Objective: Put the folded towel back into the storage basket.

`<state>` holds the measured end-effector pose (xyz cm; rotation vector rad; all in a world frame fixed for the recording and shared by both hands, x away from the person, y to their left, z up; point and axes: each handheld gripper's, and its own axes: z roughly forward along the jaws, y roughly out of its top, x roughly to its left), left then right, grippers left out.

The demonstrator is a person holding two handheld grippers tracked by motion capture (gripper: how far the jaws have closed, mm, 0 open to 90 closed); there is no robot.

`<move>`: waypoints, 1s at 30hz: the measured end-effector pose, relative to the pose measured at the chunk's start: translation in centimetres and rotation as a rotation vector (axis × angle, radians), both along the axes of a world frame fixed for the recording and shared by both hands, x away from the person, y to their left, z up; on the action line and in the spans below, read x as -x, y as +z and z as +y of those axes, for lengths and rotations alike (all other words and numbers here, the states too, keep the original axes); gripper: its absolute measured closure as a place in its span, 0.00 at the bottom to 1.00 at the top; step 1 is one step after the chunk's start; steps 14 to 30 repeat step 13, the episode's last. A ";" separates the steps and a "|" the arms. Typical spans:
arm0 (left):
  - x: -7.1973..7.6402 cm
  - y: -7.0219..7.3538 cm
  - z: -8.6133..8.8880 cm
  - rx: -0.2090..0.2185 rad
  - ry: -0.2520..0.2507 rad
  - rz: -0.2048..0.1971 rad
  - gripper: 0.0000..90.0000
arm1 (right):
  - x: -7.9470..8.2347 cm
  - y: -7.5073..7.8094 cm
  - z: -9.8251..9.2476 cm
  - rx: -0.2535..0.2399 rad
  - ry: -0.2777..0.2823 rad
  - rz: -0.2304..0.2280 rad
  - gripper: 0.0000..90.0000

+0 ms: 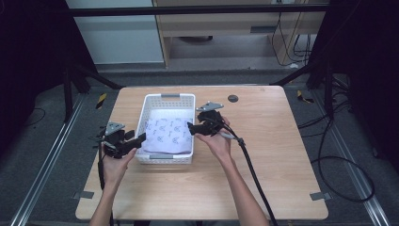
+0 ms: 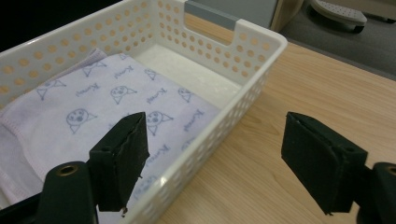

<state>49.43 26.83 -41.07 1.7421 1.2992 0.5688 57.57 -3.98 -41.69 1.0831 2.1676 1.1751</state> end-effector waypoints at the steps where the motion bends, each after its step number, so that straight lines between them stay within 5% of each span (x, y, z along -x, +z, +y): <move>1: 0.1 0.0 0.0 -0.001 -0.008 -0.003 0.48 | 0.2 0.0 -0.4 -0.002 -0.002 -0.001 0.25; 13: 2.4 -0.8 0.3 -0.049 -0.046 -0.048 0.35 | 3.7 0.1 -6.9 -0.034 -0.009 -0.001 0.19; 30: 2.4 -0.8 0.3 -0.049 -0.046 -0.048 0.35 | 3.7 0.1 -6.9 -0.034 -0.009 -0.001 0.19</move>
